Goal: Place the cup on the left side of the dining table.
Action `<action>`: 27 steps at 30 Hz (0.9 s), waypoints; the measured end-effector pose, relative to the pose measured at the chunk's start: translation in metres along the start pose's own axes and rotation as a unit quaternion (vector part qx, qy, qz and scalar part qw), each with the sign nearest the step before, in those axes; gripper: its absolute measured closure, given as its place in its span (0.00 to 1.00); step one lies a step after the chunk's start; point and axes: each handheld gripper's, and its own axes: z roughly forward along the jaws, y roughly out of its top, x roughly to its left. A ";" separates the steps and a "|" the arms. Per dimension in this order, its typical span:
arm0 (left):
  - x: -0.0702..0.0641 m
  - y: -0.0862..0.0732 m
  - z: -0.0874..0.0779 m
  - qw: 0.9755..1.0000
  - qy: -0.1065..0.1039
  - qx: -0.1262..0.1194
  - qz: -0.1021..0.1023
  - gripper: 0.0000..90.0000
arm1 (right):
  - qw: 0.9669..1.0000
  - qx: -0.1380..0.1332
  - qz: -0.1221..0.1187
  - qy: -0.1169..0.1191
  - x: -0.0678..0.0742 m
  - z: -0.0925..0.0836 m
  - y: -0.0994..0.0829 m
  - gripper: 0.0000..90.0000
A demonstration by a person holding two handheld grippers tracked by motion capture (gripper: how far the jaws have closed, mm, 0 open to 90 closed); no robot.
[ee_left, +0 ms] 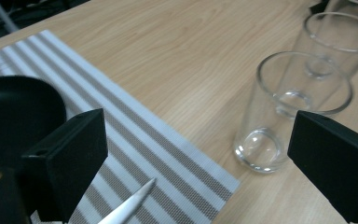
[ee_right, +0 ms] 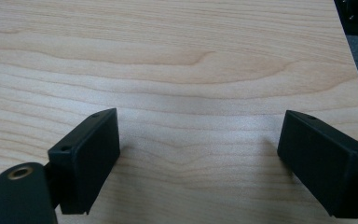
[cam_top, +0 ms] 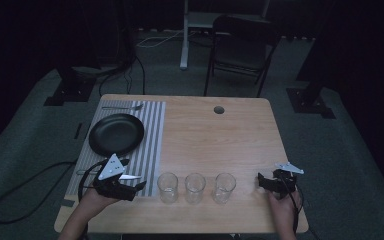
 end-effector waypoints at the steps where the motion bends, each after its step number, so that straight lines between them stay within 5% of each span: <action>1: -0.001 0.001 0.000 1.000 -0.007 -0.002 0.004 0.06 | 1.000 0.000 0.000 0.000 0.000 0.000 0.000 0.14; 27: -0.028 0.044 0.022 0.996 -0.062 -0.002 0.061 0.07 | 1.000 0.000 0.000 0.000 0.000 0.000 0.000 0.14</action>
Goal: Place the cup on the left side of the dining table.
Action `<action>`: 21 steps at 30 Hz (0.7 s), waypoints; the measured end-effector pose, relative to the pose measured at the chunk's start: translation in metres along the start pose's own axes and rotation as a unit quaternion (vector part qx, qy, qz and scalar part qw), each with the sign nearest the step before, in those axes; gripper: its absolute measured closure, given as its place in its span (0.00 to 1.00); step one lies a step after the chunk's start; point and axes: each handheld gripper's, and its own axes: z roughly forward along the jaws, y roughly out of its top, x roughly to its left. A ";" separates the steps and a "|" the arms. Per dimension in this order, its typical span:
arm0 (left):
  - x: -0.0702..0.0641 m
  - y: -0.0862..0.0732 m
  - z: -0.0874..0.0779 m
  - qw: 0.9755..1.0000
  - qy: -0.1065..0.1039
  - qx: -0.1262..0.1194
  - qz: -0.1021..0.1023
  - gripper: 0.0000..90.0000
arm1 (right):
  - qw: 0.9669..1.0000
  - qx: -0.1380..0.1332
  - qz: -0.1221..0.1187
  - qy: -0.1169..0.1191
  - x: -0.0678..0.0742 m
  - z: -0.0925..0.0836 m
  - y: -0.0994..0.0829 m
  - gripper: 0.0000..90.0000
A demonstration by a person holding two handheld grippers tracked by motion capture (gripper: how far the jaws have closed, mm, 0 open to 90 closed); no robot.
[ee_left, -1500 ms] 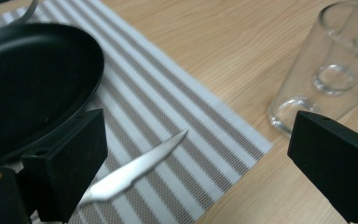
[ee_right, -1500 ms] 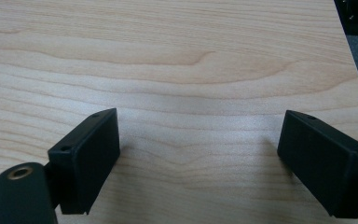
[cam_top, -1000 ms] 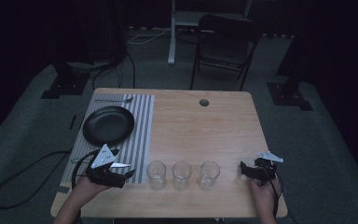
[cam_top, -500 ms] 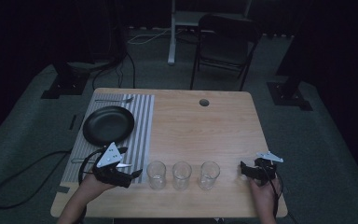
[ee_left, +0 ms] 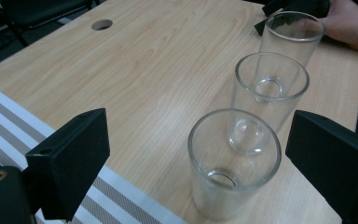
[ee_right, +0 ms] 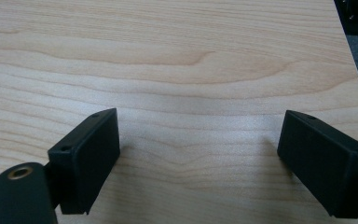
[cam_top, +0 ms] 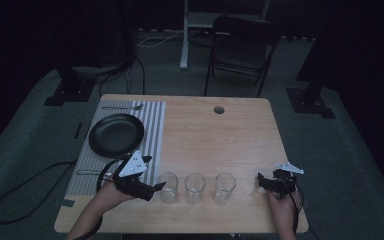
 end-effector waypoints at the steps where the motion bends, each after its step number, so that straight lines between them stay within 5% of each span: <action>1: -0.001 0.002 0.002 1.000 -0.005 0.001 0.002 0.07 | 1.000 0.000 0.000 0.000 0.000 0.000 0.000 0.14; 21: -0.017 0.027 0.043 0.997 -0.059 0.038 0.037 0.07 | 1.000 0.000 0.000 0.000 0.000 0.000 0.000 0.14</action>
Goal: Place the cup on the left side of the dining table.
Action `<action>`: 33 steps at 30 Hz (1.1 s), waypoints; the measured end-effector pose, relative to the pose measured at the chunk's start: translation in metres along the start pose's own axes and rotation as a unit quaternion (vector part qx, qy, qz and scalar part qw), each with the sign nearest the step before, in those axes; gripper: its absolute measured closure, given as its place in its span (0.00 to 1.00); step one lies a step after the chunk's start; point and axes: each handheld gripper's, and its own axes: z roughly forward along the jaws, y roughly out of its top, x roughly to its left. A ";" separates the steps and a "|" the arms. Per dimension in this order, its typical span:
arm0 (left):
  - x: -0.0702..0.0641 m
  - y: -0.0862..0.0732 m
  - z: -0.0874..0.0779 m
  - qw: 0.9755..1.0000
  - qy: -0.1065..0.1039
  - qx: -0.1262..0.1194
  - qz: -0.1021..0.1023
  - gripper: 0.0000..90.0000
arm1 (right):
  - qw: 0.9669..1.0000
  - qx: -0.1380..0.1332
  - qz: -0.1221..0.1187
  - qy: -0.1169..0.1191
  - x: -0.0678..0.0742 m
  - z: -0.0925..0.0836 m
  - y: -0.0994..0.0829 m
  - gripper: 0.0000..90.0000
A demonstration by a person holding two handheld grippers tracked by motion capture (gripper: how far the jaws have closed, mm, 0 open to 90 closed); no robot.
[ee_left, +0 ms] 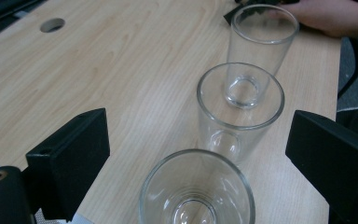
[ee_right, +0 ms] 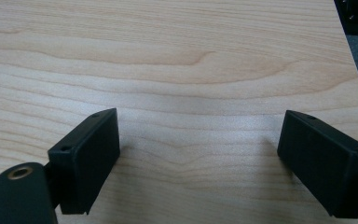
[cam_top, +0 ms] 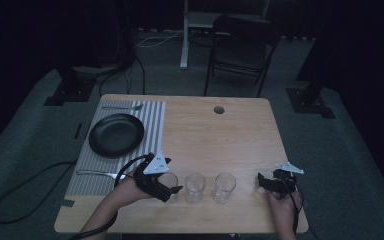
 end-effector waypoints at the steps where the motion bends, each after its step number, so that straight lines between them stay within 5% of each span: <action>1: -0.001 0.001 0.002 1.000 0.003 0.002 0.004 0.07 | 1.000 0.000 0.000 0.000 0.000 0.000 0.000 0.14; 17: -0.007 0.020 0.028 0.998 -0.029 0.047 0.030 0.07 | 1.000 0.000 0.000 0.000 0.000 0.000 0.000 0.14; 29: -0.012 0.031 0.050 0.994 -0.052 0.087 0.046 0.07 | 1.000 0.000 0.000 0.000 0.000 0.000 0.000 0.14; 33: -0.012 0.034 0.054 0.993 -0.058 0.092 0.050 0.15 | 1.000 0.000 0.000 0.000 0.000 0.000 0.000 0.14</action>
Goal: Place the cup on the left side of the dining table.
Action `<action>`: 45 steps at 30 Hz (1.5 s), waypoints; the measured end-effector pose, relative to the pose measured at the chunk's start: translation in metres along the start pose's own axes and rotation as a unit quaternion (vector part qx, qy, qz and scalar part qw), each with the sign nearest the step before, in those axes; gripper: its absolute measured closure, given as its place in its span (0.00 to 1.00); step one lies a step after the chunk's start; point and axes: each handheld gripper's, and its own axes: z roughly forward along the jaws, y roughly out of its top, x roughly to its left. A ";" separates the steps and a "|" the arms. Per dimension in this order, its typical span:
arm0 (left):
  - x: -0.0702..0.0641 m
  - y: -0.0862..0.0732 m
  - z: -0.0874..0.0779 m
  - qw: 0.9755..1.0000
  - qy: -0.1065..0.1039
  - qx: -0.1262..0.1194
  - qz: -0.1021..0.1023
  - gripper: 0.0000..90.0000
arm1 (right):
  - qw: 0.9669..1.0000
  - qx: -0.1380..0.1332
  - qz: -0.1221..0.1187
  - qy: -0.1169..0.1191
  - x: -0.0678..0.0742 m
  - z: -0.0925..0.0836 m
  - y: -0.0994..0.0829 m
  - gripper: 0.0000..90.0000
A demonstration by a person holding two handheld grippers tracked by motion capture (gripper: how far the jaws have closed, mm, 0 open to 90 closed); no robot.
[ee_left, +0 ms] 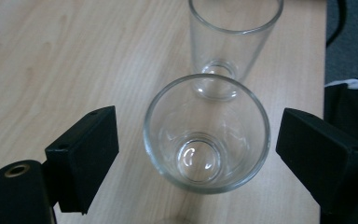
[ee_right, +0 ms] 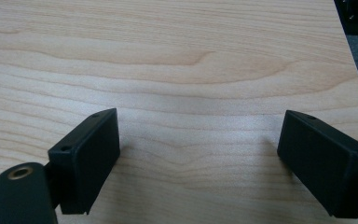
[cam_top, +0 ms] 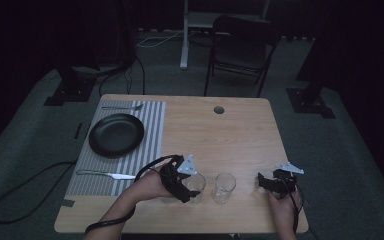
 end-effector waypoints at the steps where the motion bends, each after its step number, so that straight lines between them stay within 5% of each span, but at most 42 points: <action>1: 0.001 0.001 0.001 1.000 -0.002 0.001 -0.001 0.15 | 1.000 0.000 0.000 0.000 0.000 0.000 0.000 0.14; 9: 0.000 0.007 0.013 0.999 -0.020 0.044 0.004 0.16 | 1.000 0.000 0.000 0.000 0.000 0.000 0.000 0.14; 20: -0.001 0.012 0.022 0.996 -0.007 0.087 0.010 0.17 | 1.000 0.000 0.000 0.000 0.000 0.000 0.000 0.14; 23: -0.006 0.015 0.026 0.994 -0.008 0.109 0.026 0.24 | 1.000 0.000 0.000 0.000 0.000 0.000 0.000 0.14; 28: -0.006 0.020 0.028 0.991 -0.004 0.131 0.020 0.30 | 1.000 0.000 0.000 0.000 0.000 0.000 0.000 0.14; 39: 0.000 0.026 0.024 0.989 -0.008 0.144 -0.015 0.32 | 1.000 0.000 0.000 0.000 0.000 0.000 0.000 0.14; 45: 0.000 0.031 0.022 0.991 0.002 0.130 -0.007 0.32 | 1.000 0.000 0.000 0.000 0.000 0.000 0.000 0.14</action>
